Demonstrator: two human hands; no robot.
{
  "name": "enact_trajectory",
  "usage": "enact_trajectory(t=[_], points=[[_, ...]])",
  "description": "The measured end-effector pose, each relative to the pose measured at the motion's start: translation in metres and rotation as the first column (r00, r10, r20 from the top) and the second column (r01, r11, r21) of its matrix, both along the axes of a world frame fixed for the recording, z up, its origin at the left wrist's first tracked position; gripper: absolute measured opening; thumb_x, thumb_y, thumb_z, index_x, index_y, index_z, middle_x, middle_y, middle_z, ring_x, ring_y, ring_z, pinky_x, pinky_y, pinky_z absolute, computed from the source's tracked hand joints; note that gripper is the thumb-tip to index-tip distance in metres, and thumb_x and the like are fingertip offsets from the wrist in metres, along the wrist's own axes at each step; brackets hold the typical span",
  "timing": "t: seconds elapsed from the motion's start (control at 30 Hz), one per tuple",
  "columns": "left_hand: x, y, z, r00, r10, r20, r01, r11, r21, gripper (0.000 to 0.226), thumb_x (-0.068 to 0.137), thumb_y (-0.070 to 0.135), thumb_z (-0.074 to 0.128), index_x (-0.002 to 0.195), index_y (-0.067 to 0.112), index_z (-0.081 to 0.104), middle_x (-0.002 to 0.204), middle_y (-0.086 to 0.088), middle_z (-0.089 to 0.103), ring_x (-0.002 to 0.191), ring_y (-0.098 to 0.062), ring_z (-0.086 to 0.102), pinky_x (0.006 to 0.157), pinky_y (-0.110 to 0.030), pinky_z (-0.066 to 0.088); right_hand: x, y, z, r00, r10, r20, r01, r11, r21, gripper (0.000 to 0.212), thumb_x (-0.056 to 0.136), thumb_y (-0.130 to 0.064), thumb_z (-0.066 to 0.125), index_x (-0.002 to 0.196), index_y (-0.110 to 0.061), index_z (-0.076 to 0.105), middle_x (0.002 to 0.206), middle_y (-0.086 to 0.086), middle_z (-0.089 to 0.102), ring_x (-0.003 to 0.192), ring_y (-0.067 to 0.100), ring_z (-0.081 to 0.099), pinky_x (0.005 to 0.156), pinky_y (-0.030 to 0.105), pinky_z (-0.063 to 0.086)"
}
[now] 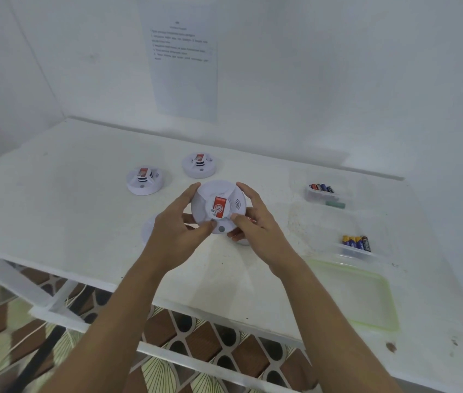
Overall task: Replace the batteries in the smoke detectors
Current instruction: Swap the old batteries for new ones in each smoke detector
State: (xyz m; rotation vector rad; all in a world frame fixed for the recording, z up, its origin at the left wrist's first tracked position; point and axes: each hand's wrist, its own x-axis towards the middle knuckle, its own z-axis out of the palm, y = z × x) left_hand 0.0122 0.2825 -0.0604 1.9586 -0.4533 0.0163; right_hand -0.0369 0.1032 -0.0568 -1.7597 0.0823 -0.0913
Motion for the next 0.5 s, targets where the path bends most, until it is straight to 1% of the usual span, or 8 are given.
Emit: enact_trajectory(t=[0.13,0.17,0.23,0.3,0.43,0.5], points=[[0.002,-0.002,0.003,1.0,0.017,0.02,-0.017,1.0,0.006,0.071,0.083,0.028,0.077,0.146,0.029,0.043,0.121,0.023,0.057,0.091,-0.002,0.065,0.072,-0.012,0.054,0.001,-0.003,0.001,1.0,-0.005,-0.004,0.005,1.0,0.0,0.052,0.103,-0.021,0.053,0.147,-0.043,0.037,0.12,0.002,0.067,0.1,0.024,0.069,0.087,0.034,0.06],[0.003,-0.003,0.005,0.999,0.018,0.027,-0.018,1.0,0.006,0.071,0.083,0.028,0.077,0.145,0.029,0.044,0.123,0.02,0.058,0.09,-0.001,0.064,0.07,-0.012,0.053,0.002,-0.005,0.001,1.0,-0.009,-0.005,0.009,1.0,-0.006,0.051,0.103,-0.021,0.053,0.146,-0.044,0.038,0.12,0.0,0.067,0.1,0.022,0.069,0.088,0.034,0.06],[0.004,-0.006,0.007,0.999,0.021,0.042,-0.022,1.0,0.012,0.072,0.081,0.027,0.078,0.145,0.028,0.045,0.124,0.017,0.059,0.089,0.003,0.063,0.067,-0.011,0.052,0.002,-0.008,0.002,1.0,-0.016,-0.009,0.016,1.0,-0.013,0.05,0.103,-0.022,0.053,0.147,-0.042,0.038,0.12,-0.004,0.065,0.102,0.02,0.068,0.086,0.031,0.06],[0.006,-0.009,0.009,0.999,0.022,0.048,-0.022,1.0,0.008,0.071,0.08,0.026,0.079,0.143,0.029,0.046,0.122,0.018,0.06,0.088,0.007,0.061,0.066,-0.01,0.051,0.003,-0.011,0.003,1.0,-0.019,-0.004,0.019,1.0,-0.014,0.051,0.103,-0.021,0.053,0.148,-0.038,0.038,0.122,-0.006,0.064,0.103,0.019,0.068,0.082,0.026,0.059],[0.01,-0.02,0.01,0.998,0.005,0.061,-0.004,1.0,-0.008,0.066,0.081,0.023,0.079,0.14,0.03,0.05,0.116,0.031,0.058,0.093,0.01,0.059,0.07,-0.007,0.048,0.006,-0.019,0.005,1.0,-0.006,0.01,0.006,1.0,-0.012,0.054,0.103,-0.022,0.054,0.152,-0.034,0.035,0.131,-0.002,0.06,0.105,0.022,0.066,0.083,0.029,0.059],[0.014,-0.027,0.01,0.998,-0.005,0.059,0.006,1.0,-0.005,0.066,0.08,0.023,0.079,0.14,0.028,0.05,0.12,0.025,0.06,0.097,0.009,0.059,0.072,-0.007,0.048,0.009,-0.026,0.005,1.0,-0.011,-0.001,0.011,1.0,-0.018,0.056,0.102,-0.022,0.056,0.152,-0.035,0.033,0.132,-0.002,0.059,0.104,0.023,0.066,0.085,0.032,0.06]])
